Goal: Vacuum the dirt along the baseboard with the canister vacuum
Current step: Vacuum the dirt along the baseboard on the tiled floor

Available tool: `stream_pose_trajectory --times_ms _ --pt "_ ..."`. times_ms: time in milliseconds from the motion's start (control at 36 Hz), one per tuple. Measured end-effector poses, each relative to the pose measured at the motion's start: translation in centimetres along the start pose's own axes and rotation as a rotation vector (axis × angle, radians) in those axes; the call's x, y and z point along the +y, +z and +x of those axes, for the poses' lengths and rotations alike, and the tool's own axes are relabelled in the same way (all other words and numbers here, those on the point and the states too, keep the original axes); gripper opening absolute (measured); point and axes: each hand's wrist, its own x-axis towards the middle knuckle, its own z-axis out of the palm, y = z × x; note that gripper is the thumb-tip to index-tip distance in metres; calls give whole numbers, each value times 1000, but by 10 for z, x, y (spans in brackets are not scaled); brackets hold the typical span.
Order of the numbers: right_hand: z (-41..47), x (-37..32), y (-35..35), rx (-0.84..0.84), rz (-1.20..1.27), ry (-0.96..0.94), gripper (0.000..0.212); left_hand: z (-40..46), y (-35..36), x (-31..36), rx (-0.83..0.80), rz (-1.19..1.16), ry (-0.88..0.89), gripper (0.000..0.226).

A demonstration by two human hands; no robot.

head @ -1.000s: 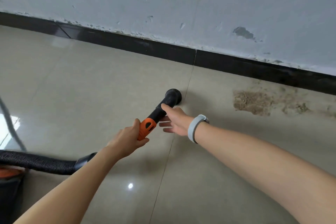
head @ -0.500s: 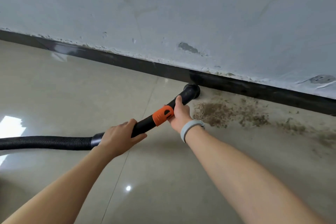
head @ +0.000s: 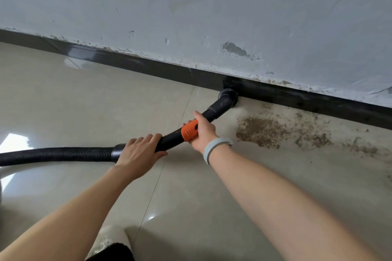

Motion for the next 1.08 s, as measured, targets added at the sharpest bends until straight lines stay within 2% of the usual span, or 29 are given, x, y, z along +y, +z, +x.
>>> stream_pose_trajectory --times_ms 83,139,250,389,528,694,778,833,972,1083 --pt "5 10 7 96 -148 -32 51 3 8 -8 27 -30 37 40" --pt "9 14 7 161 -240 -53 55 4 15 -11 58 -44 68 41" --pt "13 24 9 229 -267 -96 67 7 26 -14 163 -66 136 41" --pt "12 18 -4 247 -254 -180 47 13 28 -9 264 -20 275 39" --pt "5 -1 -36 308 -225 -251 46 21 26 27 336 9 383 46" --pt "-3 -21 -68 353 -179 -296 32 24 35 57 376 -25 433 49" --pt "-9 -32 -83 376 -173 -298 28 22 36 62 409 -48 469 42" --pt "-14 -40 -95 399 -181 -297 21 20 33 65 413 -63 472 43" --pt "-24 -61 -121 437 -191 -307 18 27 25 88 394 -70 496 43" --pt "-28 -76 -143 462 -166 -319 24 35 18 115 357 -71 534 43"
